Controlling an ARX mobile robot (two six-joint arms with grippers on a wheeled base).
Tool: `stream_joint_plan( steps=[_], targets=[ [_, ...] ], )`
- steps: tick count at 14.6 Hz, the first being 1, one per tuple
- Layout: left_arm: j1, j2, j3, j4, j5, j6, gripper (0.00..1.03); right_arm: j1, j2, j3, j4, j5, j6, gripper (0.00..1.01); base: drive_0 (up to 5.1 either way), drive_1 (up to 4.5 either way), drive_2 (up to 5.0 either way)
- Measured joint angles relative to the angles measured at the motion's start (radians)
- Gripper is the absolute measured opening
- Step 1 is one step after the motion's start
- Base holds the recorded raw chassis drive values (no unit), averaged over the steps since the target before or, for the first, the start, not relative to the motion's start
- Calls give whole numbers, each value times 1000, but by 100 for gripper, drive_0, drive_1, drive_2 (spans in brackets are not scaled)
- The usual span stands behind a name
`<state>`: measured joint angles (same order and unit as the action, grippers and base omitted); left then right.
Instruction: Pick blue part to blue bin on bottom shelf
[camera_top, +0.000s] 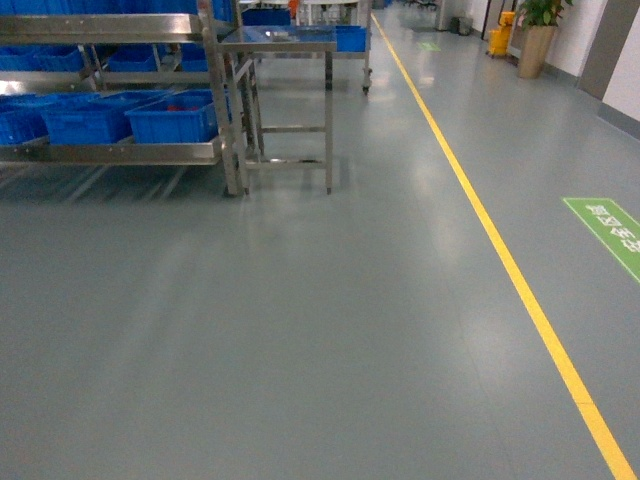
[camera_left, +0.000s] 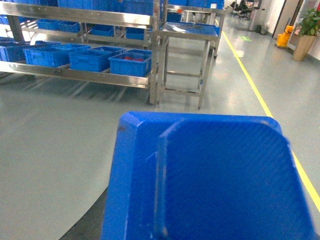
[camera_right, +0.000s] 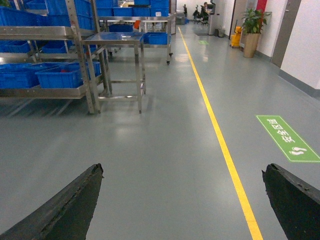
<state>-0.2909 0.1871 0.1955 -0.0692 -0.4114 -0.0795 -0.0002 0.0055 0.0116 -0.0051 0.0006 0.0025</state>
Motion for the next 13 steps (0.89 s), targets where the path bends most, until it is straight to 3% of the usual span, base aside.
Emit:
stream_joint_plan(
  steps=[13],
  targets=[
    [0, -2, 0, 4, 0, 0, 43, 0, 0, 0, 0, 0, 0, 98, -1, 417, -419]
  ],
)
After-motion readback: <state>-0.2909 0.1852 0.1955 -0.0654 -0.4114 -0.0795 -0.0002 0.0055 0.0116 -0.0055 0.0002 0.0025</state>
